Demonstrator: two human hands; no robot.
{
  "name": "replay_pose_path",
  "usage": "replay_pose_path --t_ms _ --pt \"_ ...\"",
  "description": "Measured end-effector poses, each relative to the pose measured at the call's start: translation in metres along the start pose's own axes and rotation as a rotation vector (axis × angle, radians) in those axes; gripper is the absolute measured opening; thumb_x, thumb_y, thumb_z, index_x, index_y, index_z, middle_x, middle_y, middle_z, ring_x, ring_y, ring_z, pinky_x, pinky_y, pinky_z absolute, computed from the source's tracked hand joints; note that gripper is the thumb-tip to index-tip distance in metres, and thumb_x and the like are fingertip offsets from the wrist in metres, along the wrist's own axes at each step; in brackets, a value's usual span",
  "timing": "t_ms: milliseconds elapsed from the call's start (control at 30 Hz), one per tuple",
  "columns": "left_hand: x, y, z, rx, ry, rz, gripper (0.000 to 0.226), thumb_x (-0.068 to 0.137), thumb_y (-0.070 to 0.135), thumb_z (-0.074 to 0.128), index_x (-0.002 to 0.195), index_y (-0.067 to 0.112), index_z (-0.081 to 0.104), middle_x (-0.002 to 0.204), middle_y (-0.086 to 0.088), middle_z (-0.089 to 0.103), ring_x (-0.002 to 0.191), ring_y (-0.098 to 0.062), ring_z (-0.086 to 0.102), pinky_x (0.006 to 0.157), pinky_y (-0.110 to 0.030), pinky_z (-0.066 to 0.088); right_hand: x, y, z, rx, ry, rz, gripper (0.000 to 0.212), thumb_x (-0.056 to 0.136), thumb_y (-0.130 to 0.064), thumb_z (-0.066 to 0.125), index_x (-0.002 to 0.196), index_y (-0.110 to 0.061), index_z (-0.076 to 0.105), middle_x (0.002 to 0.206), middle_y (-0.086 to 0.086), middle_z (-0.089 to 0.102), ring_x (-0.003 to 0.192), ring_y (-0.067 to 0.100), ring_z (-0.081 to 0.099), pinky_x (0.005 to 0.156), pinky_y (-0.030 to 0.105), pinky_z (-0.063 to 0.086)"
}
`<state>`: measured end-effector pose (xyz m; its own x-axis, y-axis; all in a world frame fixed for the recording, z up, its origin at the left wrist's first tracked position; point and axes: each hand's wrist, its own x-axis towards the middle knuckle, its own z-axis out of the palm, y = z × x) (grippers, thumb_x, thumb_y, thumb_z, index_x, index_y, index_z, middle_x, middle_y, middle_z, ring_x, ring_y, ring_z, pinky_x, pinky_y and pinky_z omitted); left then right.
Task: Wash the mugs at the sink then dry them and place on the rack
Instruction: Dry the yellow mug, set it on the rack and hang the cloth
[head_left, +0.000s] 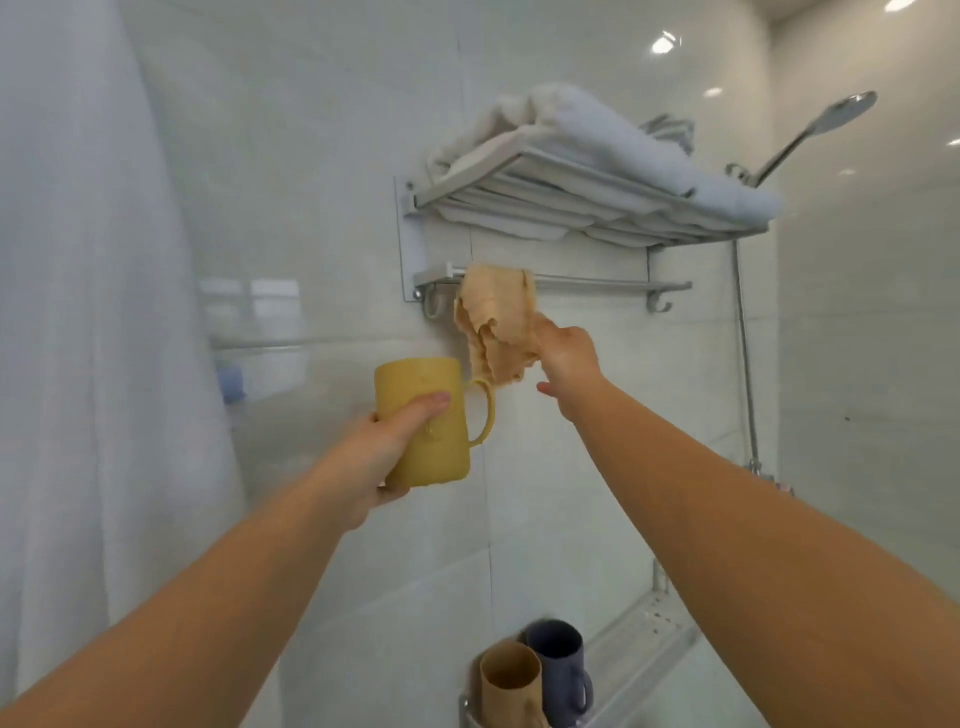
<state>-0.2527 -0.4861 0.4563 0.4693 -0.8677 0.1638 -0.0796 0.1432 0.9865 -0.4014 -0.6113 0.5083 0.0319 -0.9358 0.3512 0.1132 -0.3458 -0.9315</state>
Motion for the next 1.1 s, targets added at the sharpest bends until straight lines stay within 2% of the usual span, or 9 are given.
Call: replay_pose_path --t_ms 133,267,367,533,667,767,900,1000,1100 --pt "0.017 0.015 0.013 -0.005 0.058 -0.003 0.058 0.074 0.052 0.074 0.119 0.024 0.050 0.106 0.003 0.062 0.099 -0.017 0.060 0.084 -0.037 0.048 0.048 -0.020 0.006 -0.157 0.010 -0.014 0.065 0.080 -0.059 0.061 0.124 -0.012 0.050 0.119 0.007 0.057 0.109 0.028 0.053 0.094 0.040 0.046" --pt "0.023 0.016 0.022 -0.003 0.096 -0.014 0.067 0.071 0.055 0.074 0.126 0.025 0.050 0.115 0.001 0.063 0.105 -0.018 0.060 0.078 -0.035 0.047 0.071 -0.015 0.007 -0.157 -0.133 -0.080 0.024 0.088 -0.021 0.062 0.104 -0.005 0.057 0.097 0.010 0.058 0.089 0.025 0.056 0.078 0.034 0.047" --pt "0.022 0.015 0.029 -0.010 0.120 -0.023 0.070 0.071 0.056 0.075 0.128 0.024 0.049 0.120 0.001 0.061 0.108 -0.019 0.059 0.077 -0.034 0.048 0.068 -0.007 -0.002 -0.075 -0.181 -0.096 0.003 0.089 -0.014 0.051 0.089 -0.011 0.053 0.091 0.010 0.057 0.084 0.024 0.055 0.070 0.033 0.046" --pt "0.014 0.011 0.043 -0.017 0.093 -0.027 0.054 0.076 0.052 0.072 0.117 0.023 0.051 0.111 0.001 0.061 0.103 -0.018 0.060 0.089 -0.036 0.049 0.035 0.004 -0.041 0.060 -0.225 -0.081 0.016 0.085 -0.016 0.052 0.070 -0.011 0.052 0.068 0.007 0.052 0.062 0.022 0.051 0.055 0.026 0.039" --pt "-0.002 0.002 0.057 -0.060 0.026 -0.019 0.035 0.078 0.047 0.072 0.095 0.020 0.056 0.094 0.000 0.067 0.081 -0.015 0.067 0.066 -0.030 0.054 -0.010 -0.009 -0.079 0.427 -0.391 0.009 0.018 0.086 -0.010 0.043 0.081 -0.004 0.059 0.069 0.012 0.064 0.062 0.025 0.064 0.060 0.032 0.053" --pt "-0.010 -0.011 0.071 -0.044 0.018 -0.008 0.045 0.075 0.053 0.073 0.100 0.019 0.058 0.098 -0.002 0.069 0.082 -0.017 0.069 0.066 -0.031 0.057 -0.048 -0.010 -0.084 0.361 -0.497 -0.113 0.025 0.087 -0.011 0.042 0.066 -0.008 0.056 0.059 0.014 0.056 0.050 0.025 0.058 0.050 0.030 0.048" --pt "-0.013 -0.030 0.087 -0.050 0.074 0.048 0.082 0.066 0.085 0.052 0.114 0.019 0.063 0.106 -0.005 0.072 0.093 -0.023 0.070 0.084 -0.042 0.057 -0.077 0.021 -0.068 0.007 -0.388 -0.366 0.024 0.094 -0.010 0.041 0.078 -0.018 0.058 0.080 -0.008 0.058 0.077 0.008 0.054 0.074 0.024 0.044" --pt "-0.017 -0.036 0.092 0.010 0.144 0.184 0.073 0.083 0.076 0.042 0.113 0.014 0.066 0.103 -0.009 0.072 0.093 -0.023 0.068 0.084 -0.036 0.054 -0.093 0.050 -0.057 -0.167 -0.280 -0.623 0.019 0.096 -0.012 0.045 0.111 -0.020 0.053 0.100 -0.019 0.053 0.096 -0.001 0.050 0.090 0.019 0.041" --pt "-0.024 -0.036 0.100 -0.007 0.153 0.223 0.067 0.088 0.067 0.043 0.109 0.007 0.066 0.095 -0.014 0.072 0.087 -0.026 0.070 0.069 -0.030 0.056 -0.099 0.066 -0.046 -0.385 -0.045 -0.771 0.039 0.092 -0.036 0.043 0.127 -0.018 0.047 0.120 -0.008 0.047 0.112 0.008 0.038 0.100 0.026 0.029"
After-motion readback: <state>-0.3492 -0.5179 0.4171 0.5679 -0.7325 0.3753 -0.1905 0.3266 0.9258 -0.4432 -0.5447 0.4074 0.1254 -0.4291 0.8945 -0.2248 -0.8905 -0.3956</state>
